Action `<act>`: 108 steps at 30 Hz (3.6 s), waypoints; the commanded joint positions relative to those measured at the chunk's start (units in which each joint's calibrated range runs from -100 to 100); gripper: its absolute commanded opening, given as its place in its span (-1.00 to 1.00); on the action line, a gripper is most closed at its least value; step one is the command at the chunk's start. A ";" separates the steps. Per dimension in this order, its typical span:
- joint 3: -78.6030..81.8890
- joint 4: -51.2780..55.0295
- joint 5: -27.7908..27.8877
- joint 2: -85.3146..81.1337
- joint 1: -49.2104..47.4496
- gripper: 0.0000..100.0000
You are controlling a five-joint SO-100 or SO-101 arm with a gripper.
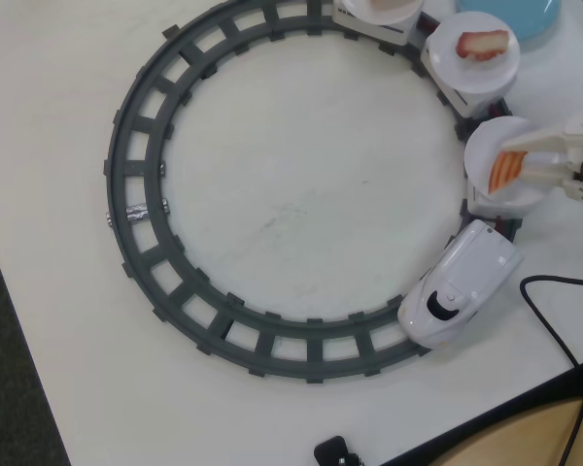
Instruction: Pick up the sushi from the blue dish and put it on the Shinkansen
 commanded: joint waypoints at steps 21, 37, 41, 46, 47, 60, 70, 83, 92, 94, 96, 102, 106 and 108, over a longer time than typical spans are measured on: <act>-4.62 -0.21 0.03 1.38 -6.08 -0.94; -4.71 3.05 0.30 -6.22 -7.23 -0.67; -4.80 4.76 0.45 -8.81 -7.40 -0.67; -6.32 3.99 -0.02 -11.48 -10.22 -0.68; -7.22 3.90 -0.07 -11.90 -10.31 -0.68; -25.08 -14.75 -35.52 -10.81 -5.38 -0.68; -41.24 -14.33 -71.60 8.48 17.42 -0.80; -62.60 29.83 -92.57 18.17 24.11 -0.81; -53.54 39.08 -92.52 -2.71 45.68 -0.95; -45.01 40.10 -92.47 -7.05 45.68 -0.94; -35.76 39.93 -92.31 -11.06 45.68 -0.96; -12.34 39.67 -89.22 -26.68 46.38 -0.96; -4.08 40.10 -89.22 -34.53 46.47 -0.96; -1.38 40.19 -89.22 -33.27 46.56 -0.96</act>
